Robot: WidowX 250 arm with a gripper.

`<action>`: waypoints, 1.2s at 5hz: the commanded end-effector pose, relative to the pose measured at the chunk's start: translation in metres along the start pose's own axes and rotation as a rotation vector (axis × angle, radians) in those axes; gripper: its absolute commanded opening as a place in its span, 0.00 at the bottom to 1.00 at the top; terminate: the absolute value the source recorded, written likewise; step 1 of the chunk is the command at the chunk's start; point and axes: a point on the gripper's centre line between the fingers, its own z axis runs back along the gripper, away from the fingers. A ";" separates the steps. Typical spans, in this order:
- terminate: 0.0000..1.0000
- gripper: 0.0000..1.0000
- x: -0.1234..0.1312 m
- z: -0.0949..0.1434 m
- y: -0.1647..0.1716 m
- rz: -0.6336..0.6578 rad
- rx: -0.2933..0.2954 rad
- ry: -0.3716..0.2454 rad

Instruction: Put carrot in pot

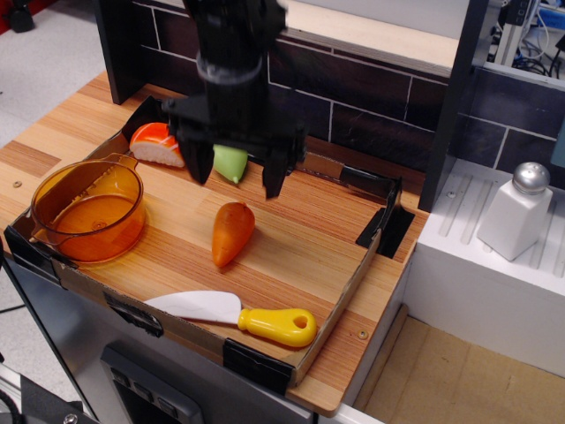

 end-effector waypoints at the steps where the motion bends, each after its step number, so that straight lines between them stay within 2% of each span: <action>1: 0.00 1.00 -0.006 -0.045 0.005 -0.010 0.069 0.046; 2: 0.00 1.00 -0.012 -0.051 0.006 -0.011 0.055 0.061; 3: 0.00 0.00 -0.013 -0.050 0.006 -0.015 0.019 0.061; 4: 0.00 0.00 -0.009 -0.036 0.010 0.007 -0.016 0.058; 6: 0.00 0.00 0.013 0.025 0.035 0.097 -0.061 -0.029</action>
